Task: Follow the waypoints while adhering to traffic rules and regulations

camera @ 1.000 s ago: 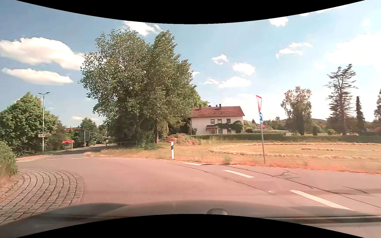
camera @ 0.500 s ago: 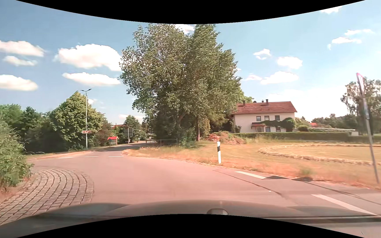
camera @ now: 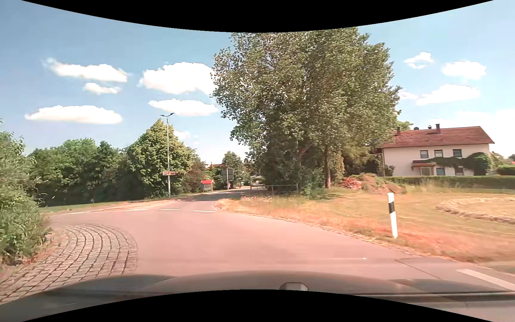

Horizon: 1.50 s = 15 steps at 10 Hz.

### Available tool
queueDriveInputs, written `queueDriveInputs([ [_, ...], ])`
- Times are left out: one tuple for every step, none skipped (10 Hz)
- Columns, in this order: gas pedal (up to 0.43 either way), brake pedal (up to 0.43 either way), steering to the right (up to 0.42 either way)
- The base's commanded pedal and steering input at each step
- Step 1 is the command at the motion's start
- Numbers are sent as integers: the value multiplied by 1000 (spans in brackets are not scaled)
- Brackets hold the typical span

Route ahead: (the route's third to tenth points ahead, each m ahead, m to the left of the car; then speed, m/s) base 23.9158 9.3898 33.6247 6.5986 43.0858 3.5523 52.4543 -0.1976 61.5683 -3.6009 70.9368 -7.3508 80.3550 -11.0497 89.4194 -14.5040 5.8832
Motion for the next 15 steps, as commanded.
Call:
queueDriveInputs([
  [150,0,-300],
  [150,0,-289],
  [138,0,-279],
  [110,0,-261],
  [110,0,-248],
  [118,0,-229],
  [150,0,-214],
  [150,0,-196],
  [157,0,-178],
  [157,0,-142],
  [157,0,-107],
  [157,0,-67],
  [157,0,-32],
  [157,0,9],
  [157,0,42],
])
